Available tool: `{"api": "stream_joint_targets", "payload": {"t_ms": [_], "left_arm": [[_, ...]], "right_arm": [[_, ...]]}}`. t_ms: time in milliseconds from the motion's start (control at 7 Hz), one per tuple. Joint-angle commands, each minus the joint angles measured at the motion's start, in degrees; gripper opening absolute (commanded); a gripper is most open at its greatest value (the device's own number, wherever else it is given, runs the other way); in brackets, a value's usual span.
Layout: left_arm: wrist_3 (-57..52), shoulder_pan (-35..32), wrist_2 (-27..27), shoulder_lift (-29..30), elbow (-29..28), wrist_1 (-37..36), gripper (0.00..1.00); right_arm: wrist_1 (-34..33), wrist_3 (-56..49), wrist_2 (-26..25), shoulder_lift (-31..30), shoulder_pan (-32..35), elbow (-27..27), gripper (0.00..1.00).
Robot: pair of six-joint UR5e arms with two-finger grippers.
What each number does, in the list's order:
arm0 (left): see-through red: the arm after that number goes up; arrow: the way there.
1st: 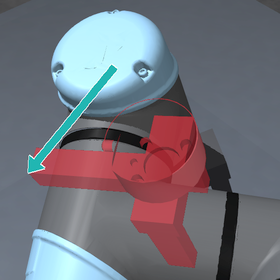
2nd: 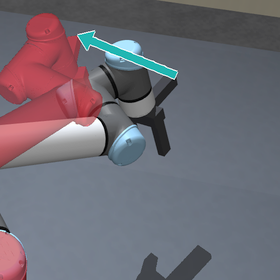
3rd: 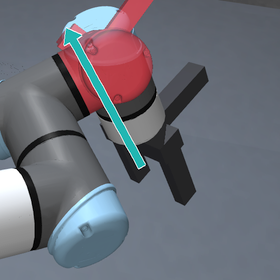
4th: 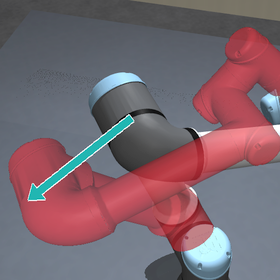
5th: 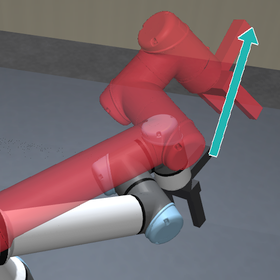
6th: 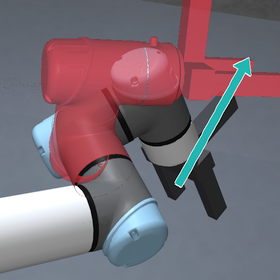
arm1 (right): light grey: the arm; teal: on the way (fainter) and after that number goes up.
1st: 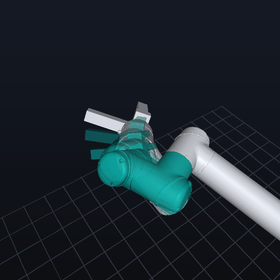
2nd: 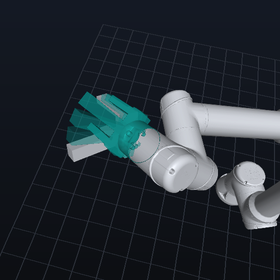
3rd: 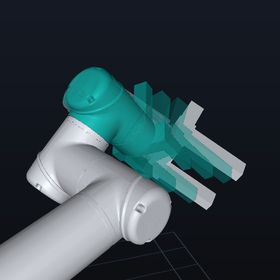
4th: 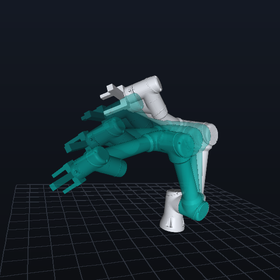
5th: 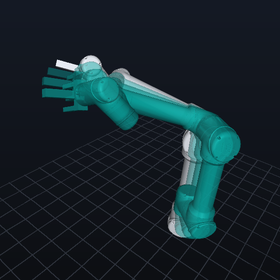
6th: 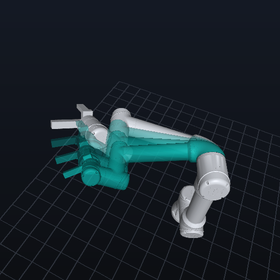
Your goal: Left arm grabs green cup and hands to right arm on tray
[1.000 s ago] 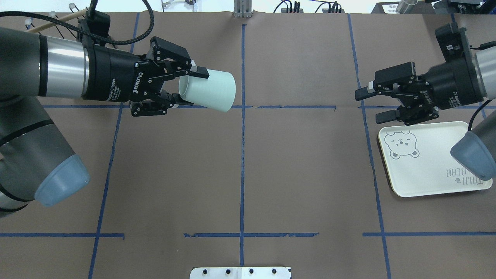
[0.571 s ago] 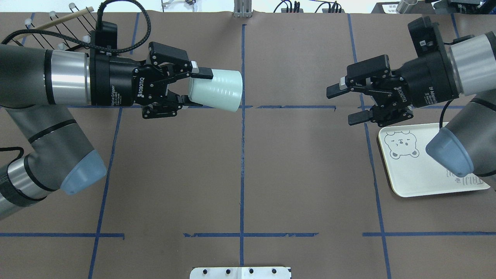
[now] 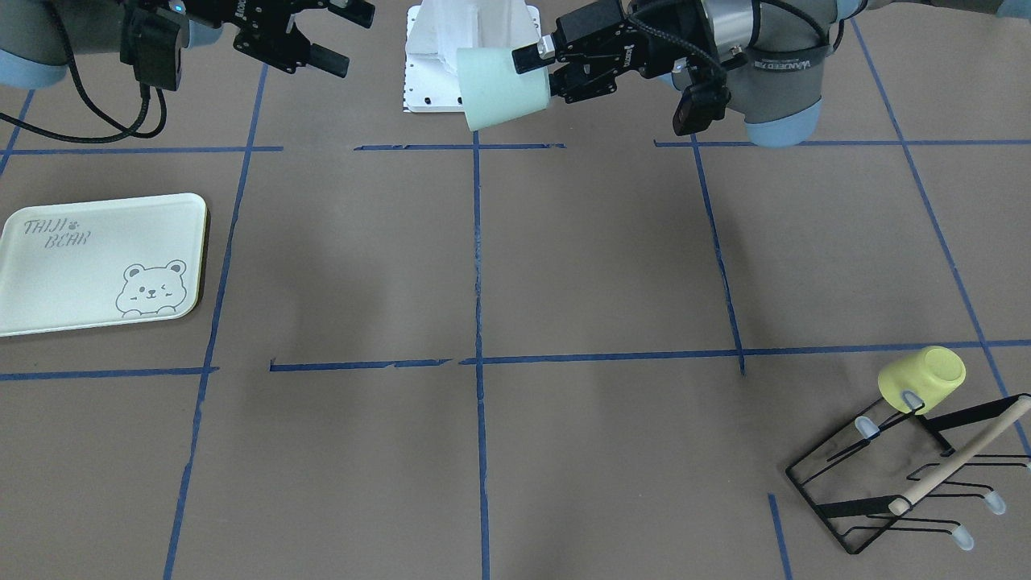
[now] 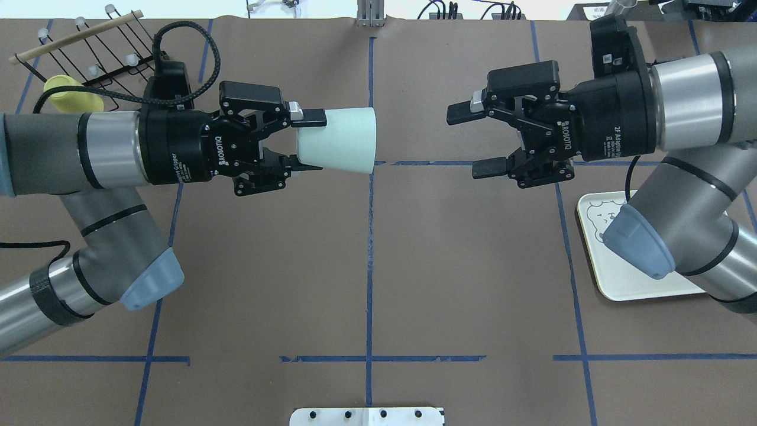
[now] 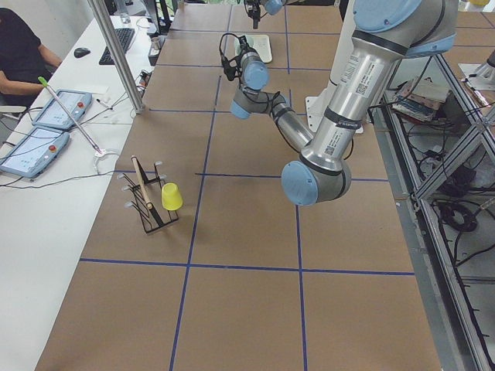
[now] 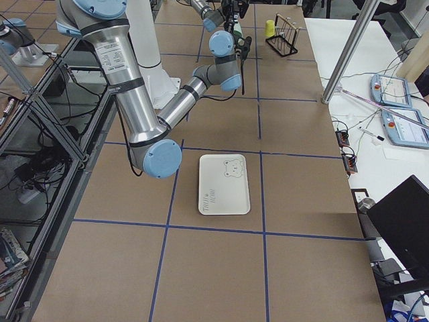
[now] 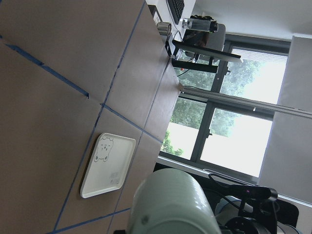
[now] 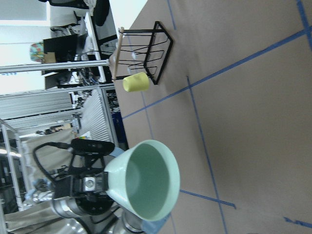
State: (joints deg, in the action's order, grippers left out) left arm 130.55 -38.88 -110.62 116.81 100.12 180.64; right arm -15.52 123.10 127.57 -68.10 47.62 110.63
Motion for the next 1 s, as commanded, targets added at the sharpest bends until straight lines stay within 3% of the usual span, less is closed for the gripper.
{"api": "stream_joint_targets", "payload": {"t_ms": [0,857], "left_arm": [[2.6,2.7,2.2,0.0,-0.8,5.5,0.03],[2.6,7.8,5.8,1.1,-0.7,7.4,0.03]], "right_arm": [[12.2,4.6,-6.4,0.0,-2.0,-3.7,0.98],[16.5,4.2,-11.9,1.7,-7.5,-3.8,0.97]]}}
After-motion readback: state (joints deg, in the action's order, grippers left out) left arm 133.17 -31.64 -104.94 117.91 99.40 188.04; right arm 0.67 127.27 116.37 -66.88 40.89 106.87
